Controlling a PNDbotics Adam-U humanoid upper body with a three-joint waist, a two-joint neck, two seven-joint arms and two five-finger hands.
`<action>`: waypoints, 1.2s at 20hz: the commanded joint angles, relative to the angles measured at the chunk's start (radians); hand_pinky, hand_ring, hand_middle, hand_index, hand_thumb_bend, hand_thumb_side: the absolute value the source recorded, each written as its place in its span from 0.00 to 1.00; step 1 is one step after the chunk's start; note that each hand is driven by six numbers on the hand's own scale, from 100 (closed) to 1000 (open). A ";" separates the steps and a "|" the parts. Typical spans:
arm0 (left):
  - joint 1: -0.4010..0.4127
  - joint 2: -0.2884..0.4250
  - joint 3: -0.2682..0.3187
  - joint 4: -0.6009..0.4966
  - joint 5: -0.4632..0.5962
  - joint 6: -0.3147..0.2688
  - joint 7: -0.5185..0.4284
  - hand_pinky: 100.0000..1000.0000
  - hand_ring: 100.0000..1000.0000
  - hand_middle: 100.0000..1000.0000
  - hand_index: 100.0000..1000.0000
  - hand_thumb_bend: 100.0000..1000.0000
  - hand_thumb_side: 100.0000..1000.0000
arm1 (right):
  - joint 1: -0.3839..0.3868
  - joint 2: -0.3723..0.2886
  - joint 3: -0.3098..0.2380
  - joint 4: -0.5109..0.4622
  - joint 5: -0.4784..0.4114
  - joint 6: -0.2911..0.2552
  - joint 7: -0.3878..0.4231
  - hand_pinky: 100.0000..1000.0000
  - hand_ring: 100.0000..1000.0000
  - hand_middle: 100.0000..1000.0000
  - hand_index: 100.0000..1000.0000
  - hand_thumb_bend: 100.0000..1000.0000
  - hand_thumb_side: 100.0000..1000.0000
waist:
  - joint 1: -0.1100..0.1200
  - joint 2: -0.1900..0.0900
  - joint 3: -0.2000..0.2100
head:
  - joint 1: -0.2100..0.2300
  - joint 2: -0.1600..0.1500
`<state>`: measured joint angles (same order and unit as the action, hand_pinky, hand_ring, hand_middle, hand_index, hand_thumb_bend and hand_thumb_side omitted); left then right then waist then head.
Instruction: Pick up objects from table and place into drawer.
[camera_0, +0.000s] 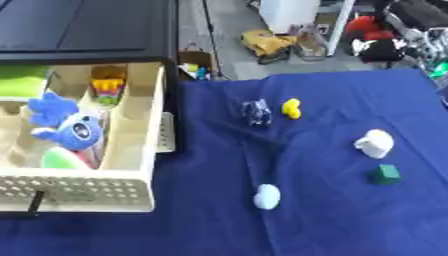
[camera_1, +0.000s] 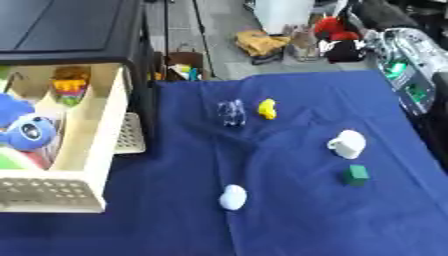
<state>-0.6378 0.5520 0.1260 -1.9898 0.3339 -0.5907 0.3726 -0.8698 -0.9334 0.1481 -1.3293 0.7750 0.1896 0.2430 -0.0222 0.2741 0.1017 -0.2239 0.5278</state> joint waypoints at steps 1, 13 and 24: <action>-0.012 0.036 0.006 -0.010 0.006 0.001 -0.005 0.30 0.43 0.52 0.68 0.09 0.98 | -0.037 -0.045 0.009 -0.090 -0.026 -0.018 0.004 0.74 0.76 0.37 0.52 0.00 0.47 | -0.003 -0.028 -0.001 | 0.012 0.006; -0.017 0.038 0.002 -0.010 0.020 0.006 -0.014 0.31 0.44 0.51 0.68 0.10 0.97 | -0.198 0.076 0.088 -0.368 -0.072 0.042 0.143 0.74 0.76 0.38 0.53 0.00 0.48 | -0.025 -0.053 0.015 | 0.028 0.022; -0.029 0.025 -0.002 -0.010 0.034 0.010 -0.025 0.31 0.44 0.51 0.68 0.10 0.97 | -0.348 0.309 0.167 -0.401 -0.048 0.107 0.287 0.73 0.75 0.36 0.52 0.00 0.47 | -0.033 -0.061 0.065 | 0.009 0.036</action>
<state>-0.6466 0.5587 0.1199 -1.9898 0.3637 -0.5804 0.3525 -1.1936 -0.6324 0.3185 -1.7305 0.7135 0.2956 0.5175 -0.0606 0.2337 0.1700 -0.2119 0.5541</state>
